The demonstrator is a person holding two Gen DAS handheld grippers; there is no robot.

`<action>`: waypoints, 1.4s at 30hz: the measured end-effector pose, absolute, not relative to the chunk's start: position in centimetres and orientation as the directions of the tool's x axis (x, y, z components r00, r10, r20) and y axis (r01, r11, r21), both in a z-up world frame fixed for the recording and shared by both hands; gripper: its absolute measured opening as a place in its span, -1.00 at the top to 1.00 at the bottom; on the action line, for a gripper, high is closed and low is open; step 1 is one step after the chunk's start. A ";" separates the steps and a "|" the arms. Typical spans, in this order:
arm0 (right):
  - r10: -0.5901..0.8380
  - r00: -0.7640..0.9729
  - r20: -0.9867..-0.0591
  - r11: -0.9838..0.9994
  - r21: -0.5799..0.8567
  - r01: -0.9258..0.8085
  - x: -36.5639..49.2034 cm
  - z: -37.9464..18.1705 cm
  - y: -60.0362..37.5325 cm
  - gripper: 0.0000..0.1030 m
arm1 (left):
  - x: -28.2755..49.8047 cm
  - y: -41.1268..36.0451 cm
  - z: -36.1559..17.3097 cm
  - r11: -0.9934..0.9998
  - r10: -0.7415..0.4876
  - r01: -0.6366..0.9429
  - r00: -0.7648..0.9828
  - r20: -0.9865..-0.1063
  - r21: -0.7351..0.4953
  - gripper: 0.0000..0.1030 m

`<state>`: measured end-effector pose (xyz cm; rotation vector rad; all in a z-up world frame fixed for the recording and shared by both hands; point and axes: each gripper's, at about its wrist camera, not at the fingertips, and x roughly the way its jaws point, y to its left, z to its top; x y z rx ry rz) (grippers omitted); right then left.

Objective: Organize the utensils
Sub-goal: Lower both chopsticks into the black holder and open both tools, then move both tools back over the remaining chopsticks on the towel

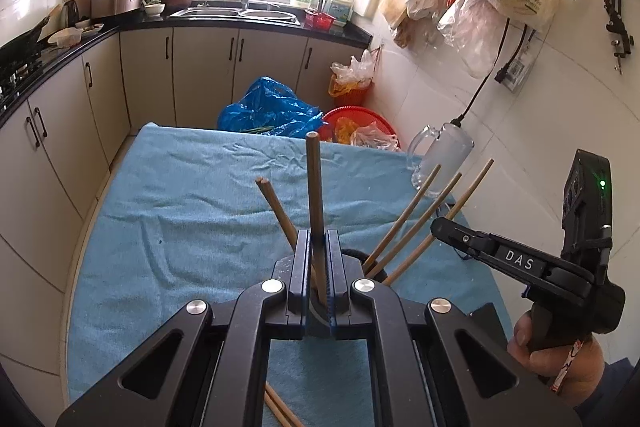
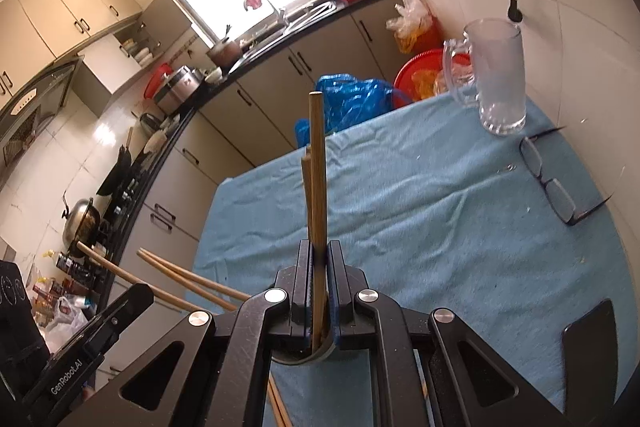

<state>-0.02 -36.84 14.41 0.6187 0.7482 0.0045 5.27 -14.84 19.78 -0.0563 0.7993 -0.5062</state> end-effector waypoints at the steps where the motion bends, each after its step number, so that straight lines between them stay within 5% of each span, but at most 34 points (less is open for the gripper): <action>1: 0.219 0.738 -0.638 0.823 0.527 0.212 0.0 14.2 -36.8 0.85 | 5.3 -14.9 19.7 0.880 -0.453 0.414 0.585 -0.672 -0.232 0.88; 9: 0.242 0.737 -0.631 0.812 0.547 0.202 -0.4 14.6 -37.4 0.79 | 5.1 -14.6 20.2 0.881 -0.456 0.408 0.589 -0.667 -0.241 0.86; 14: 0.221 0.759 -0.613 0.813 0.545 0.203 -1.7 16.1 -38.4 0.38 | 4.6 -13.7 21.8 0.889 -0.452 0.378 0.627 -0.635 -0.260 0.42; 17: 0.199 0.763 -0.615 0.816 0.536 0.218 -3.0 16.7 -39.1 0.01 | 3.9 -12.9 22.9 0.896 -0.441 0.359 0.660 -0.608 -0.261 0.34; 21: 0.175 0.757 -0.630 0.818 0.521 0.245 -4.6 16.6 -39.9 -0.15 | 3.0 -11.4 23.5 0.910 -0.414 0.315 0.692 -0.591 -0.268 0.18; 42: 0.288 0.595 -0.750 0.790 0.537 0.294 -10.3 7.9 -38.2 -0.16 | -2.3 -6.7 14.2 0.940 -0.337 0.155 0.554 -0.762 -0.303 0.15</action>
